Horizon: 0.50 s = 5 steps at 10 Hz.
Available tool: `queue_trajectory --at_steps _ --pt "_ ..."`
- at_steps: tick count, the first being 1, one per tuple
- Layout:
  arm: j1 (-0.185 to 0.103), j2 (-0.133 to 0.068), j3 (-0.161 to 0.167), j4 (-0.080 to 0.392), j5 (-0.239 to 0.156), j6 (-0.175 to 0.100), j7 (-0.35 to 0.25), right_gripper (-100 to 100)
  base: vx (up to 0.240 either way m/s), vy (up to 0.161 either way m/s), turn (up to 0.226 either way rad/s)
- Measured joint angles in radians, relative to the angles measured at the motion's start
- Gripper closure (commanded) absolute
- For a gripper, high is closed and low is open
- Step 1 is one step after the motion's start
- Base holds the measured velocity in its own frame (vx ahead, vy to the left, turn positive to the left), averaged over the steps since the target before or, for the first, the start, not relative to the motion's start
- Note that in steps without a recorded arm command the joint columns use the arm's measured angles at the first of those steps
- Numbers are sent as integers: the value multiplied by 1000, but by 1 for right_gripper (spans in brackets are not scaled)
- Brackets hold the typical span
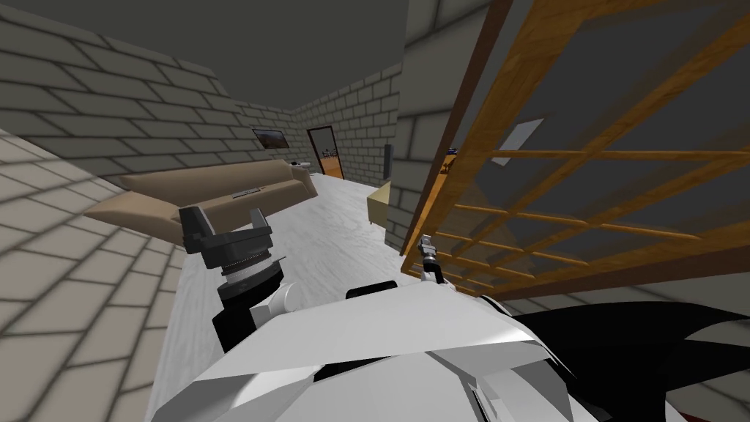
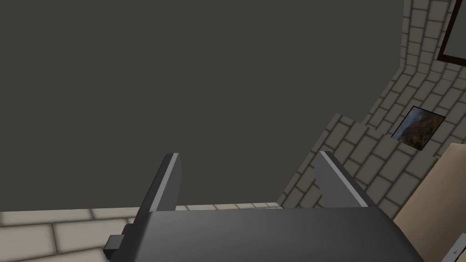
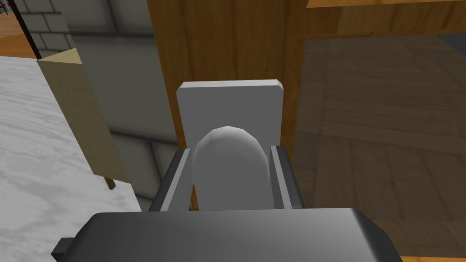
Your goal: Pull the door open
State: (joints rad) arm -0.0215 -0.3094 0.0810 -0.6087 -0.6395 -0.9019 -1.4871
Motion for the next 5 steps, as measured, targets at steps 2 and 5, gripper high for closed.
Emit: queue_trajectory --at_steps 2,5 --pt "2 -7 25 -10 15 4 -17 100 -177 22 31" --pt "13 -18 51 -22 29 2 -37 100 -225 -5 63"
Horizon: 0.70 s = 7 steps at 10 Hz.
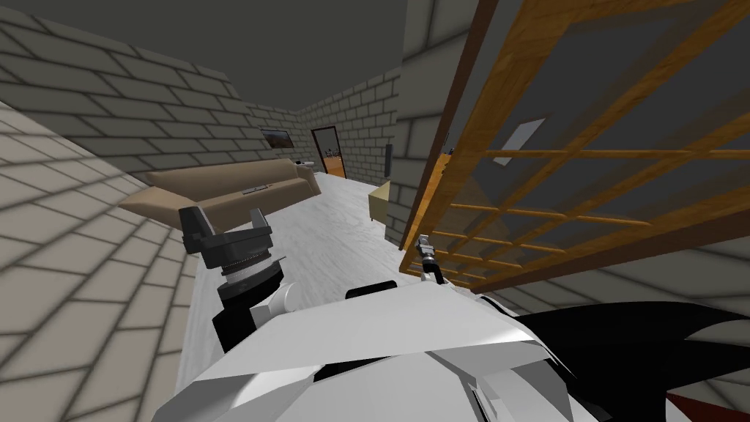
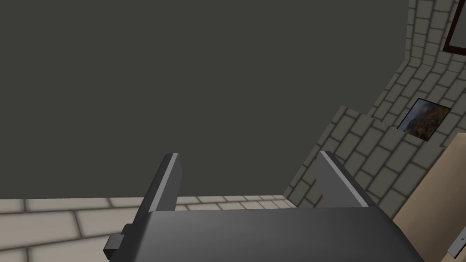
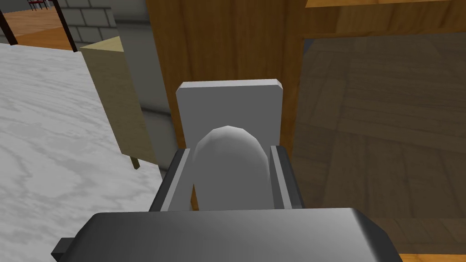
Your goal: Pull the door open
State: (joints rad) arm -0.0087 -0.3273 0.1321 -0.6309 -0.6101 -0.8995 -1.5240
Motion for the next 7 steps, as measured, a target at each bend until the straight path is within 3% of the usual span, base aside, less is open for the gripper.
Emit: queue_trajectory --at_steps 3,5,7 --pt "0 -12 48 8 26 -16 -37 100 -230 -18 64" --pt "19 -27 70 -25 37 -11 -50 100 -239 -12 40" --pt "26 -28 86 -31 46 -8 -60 100 -116 -22 65"
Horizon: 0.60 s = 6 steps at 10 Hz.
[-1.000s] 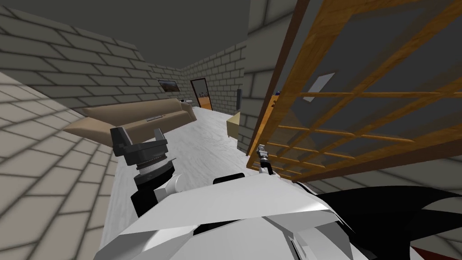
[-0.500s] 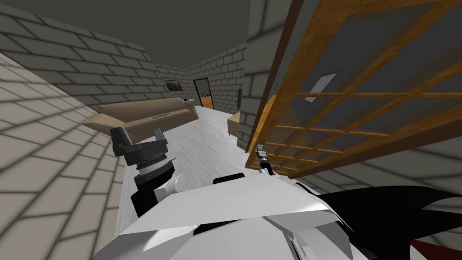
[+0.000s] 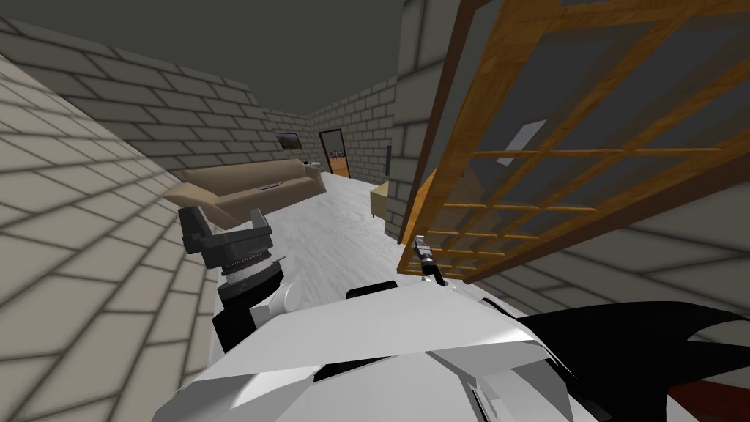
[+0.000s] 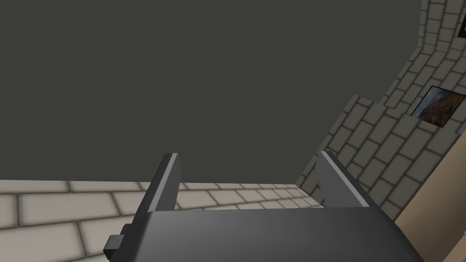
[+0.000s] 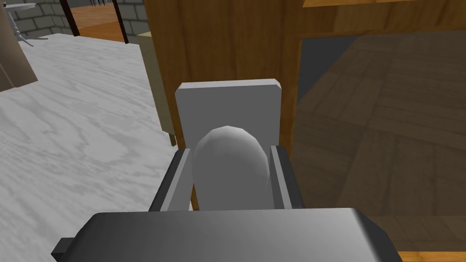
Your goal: Pull the door open
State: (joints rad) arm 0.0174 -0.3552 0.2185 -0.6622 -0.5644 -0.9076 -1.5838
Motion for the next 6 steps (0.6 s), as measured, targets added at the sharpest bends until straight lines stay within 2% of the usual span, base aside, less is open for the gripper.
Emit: queue_trajectory --at_steps 3,4,6 --pt "9 -20 32 -1 17 -21 -31 100 -194 -42 72" --pt "21 -28 43 -19 22 -22 -39 100 -207 8 71" --pt "27 -48 68 -12 36 -43 -67 100 -234 -38 79"
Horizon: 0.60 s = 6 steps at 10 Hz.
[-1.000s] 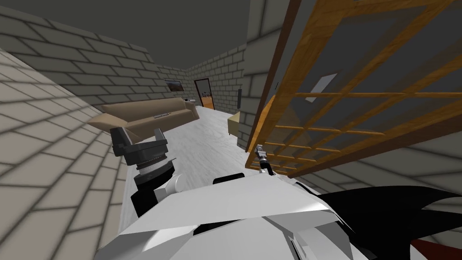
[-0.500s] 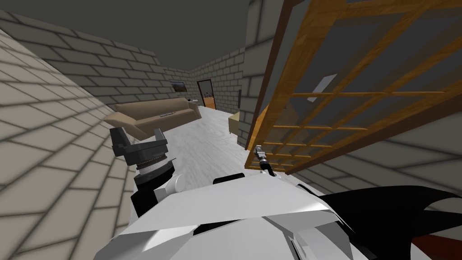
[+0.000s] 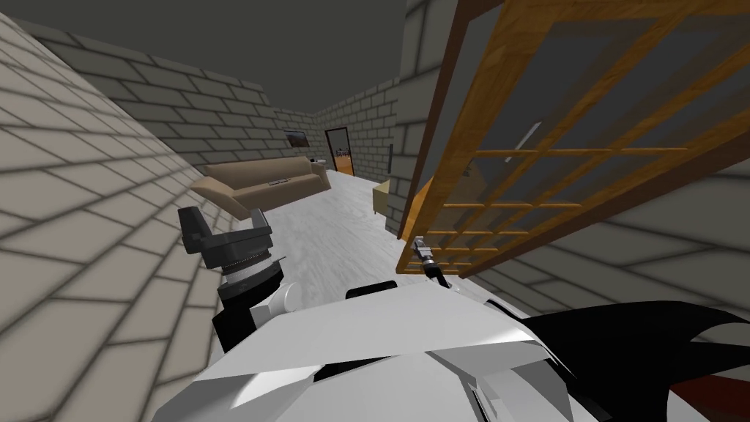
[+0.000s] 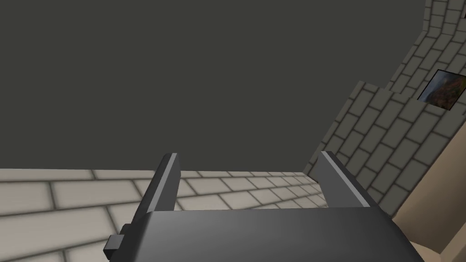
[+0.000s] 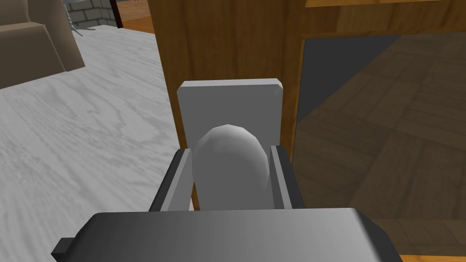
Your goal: Pull the door open
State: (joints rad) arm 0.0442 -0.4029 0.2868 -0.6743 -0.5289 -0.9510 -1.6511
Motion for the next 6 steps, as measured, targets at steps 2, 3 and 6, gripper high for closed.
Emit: queue_trajectory --at_steps 2,3,6 --pt "19 -18 27 -15 14 -13 -23 100 -175 -14 62" --pt "21 -17 31 -12 16 -13 -27 100 -124 -24 95" --pt "36 -44 62 -7 35 -53 -62 100 -209 -45 84"
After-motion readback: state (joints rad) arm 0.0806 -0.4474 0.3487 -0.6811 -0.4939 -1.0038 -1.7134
